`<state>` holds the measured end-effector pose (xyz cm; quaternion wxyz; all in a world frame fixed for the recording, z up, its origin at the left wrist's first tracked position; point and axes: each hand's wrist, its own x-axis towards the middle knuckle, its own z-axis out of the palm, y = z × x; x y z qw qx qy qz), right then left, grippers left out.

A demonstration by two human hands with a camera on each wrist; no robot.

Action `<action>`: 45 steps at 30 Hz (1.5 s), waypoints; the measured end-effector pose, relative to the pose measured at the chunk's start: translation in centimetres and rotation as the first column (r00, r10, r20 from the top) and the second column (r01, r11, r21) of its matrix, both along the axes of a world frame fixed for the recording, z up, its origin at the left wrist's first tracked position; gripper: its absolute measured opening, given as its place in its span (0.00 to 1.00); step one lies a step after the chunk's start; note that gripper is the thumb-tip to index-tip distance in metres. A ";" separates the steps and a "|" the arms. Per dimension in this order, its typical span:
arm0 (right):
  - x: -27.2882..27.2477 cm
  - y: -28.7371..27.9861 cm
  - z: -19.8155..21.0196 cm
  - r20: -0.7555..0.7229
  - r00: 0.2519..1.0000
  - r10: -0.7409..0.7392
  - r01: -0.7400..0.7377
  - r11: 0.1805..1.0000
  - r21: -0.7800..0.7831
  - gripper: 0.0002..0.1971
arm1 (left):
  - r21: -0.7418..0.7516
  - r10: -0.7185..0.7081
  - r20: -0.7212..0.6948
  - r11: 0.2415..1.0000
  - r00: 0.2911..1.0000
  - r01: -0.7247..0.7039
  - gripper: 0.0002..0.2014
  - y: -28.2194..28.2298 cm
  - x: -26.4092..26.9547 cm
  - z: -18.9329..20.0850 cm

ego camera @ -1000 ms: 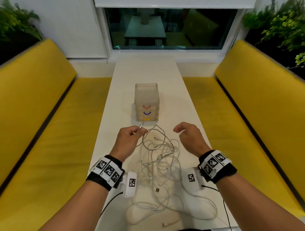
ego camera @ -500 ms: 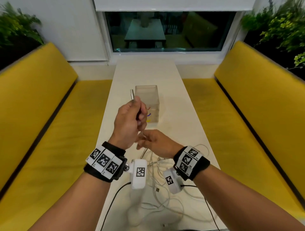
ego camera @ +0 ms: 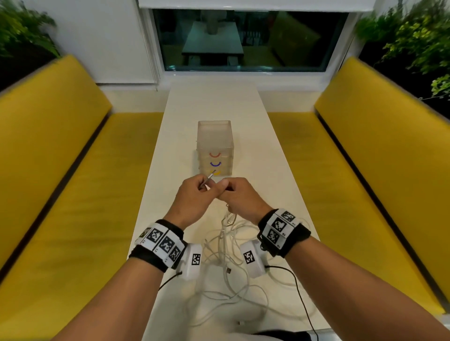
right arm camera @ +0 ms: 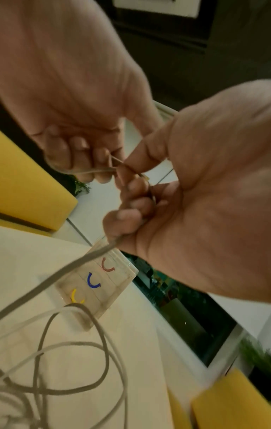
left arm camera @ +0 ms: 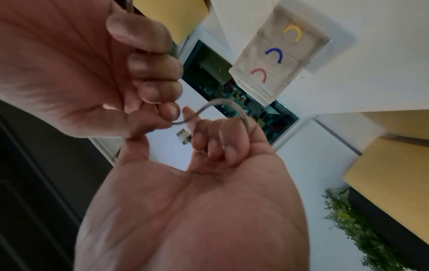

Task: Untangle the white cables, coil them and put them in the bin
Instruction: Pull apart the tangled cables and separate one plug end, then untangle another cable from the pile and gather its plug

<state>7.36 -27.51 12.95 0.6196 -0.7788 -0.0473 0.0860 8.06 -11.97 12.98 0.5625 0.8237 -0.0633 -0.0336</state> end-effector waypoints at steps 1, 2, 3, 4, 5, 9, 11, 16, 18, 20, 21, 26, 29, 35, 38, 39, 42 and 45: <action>0.1 -0.3 0.2 -0.022 1.000 0.006 -0.005 0.998 0.064 0.17 | 0.002 -0.027 0.003 1.000 1.000 0.027 0.25 0.1 0.0 0.4; 0.2 -0.7 0.5 -0.033 0.999 0.012 -0.008 0.993 0.118 0.10 | 0.013 -0.053 0.005 0.999 0.999 0.053 0.25 0.3 0.0 0.8; 0.3 -1.0 0.6 -0.036 0.999 0.014 -0.008 0.987 0.162 0.04 | 0.027 -0.074 0.012 0.997 0.997 0.074 0.26 0.5 -0.1 1.3; 0.4 -1.4 0.7 -0.036 0.999 0.010 -0.003 0.982 0.189 0.01 | 0.031 -0.078 0.019 0.997 0.997 0.077 0.25 0.8 0.0 1.8; 0.6 -1.8 0.7 -0.042 0.999 -0.006 0.014 0.979 0.202 0.02 | 0.008 -0.054 0.038 0.999 0.998 0.054 0.23 1.4 0.1 2.2; 1.3 -3.3 0.4 -0.072 0.996 -0.055 0.070 0.971 0.229 0.04 | -0.264 0.276 0.062 0.931 0.959 -0.251 0.21 4.5 1.6 4.3; 1.3 -3.7 -0.5 -0.078 0.996 -0.053 0.068 0.975 0.210 0.07 | -0.414 0.402 0.025 0.837 0.915 -0.357 0.19 5.7 2.0 5.9; 0.8 -2.7 -2.7 -0.111 0.987 -0.118 0.131 0.985 0.113 0.13 | -0.508 0.398 0.096 0.808 0.912 -0.300 0.14 6.1 2.3 6.4; 0.9 -1.8 -2.4 -0.158 0.970 -0.185 0.215 0.957 0.196 0.12 | -0.452 0.379 0.141 0.846 0.915 -0.282 0.14 5.2 2.1 4.9; 1.1 -1.3 -1.4 -0.185 0.954 -0.237 0.284 0.911 0.299 0.14 | -0.377 0.412 0.229 0.873 0.882 -0.310 0.17 4.0 1.4 3.4; 1.1 -1.1 -0.6 -0.177 0.951 -0.253 0.300 0.891 0.341 0.15 | -0.332 0.413 0.286 0.889 0.864 -0.315 0.17 3.3 0.9 2.8; 0.9 -0.2 3.7 -0.013 0.982 -0.188 0.180 0.915 0.361 0.14 | -0.124 0.298 0.468 0.954 0.832 -0.273 0.26 0.0 -0.6 1.3; 0.7 0.5 6.5 0.003 0.995 -0.101 0.086 0.869 0.487 0.16 | -0.143 0.303 0.403 0.953 0.864 -0.267 0.35 -1.3 -0.6 2.1; 1.1 -0.1 12.7 0.090 0.996 -0.018 -0.053 0.689 0.722 0.14 | -0.365 0.220 0.391 0.928 0.894 -0.069 0.20 -2.3 -1.1 5.2; 1.6 -0.6 13.8 0.129 0.991 -0.030 -0.073 0.686 0.724 0.13 | -0.308 0.118 0.378 0.951 0.918 0.005 0.11 -2.8 -0.8 5.5; 1.7 -0.7 13.8 0.131 0.991 -0.034 -0.069 0.702 0.709 0.13 | -0.283 0.110 0.365 0.959 0.924 -0.003 0.10 -3.0 -0.6 5.5; 1.9 -1.4 12.6 0.142 0.988 -0.068 -0.037 0.774 0.632 0.12 | -0.243 0.112 0.345 0.970 0.932 -0.026 0.06 -3.0 -0.2 5.3; 1.8 -2.2 10.2 0.184 0.980 -0.079 -0.001 0.918 0.397 0.10 | -0.302 0.167 0.305 0.951 0.938 -0.071 0.06 -2.5 0.3 5.3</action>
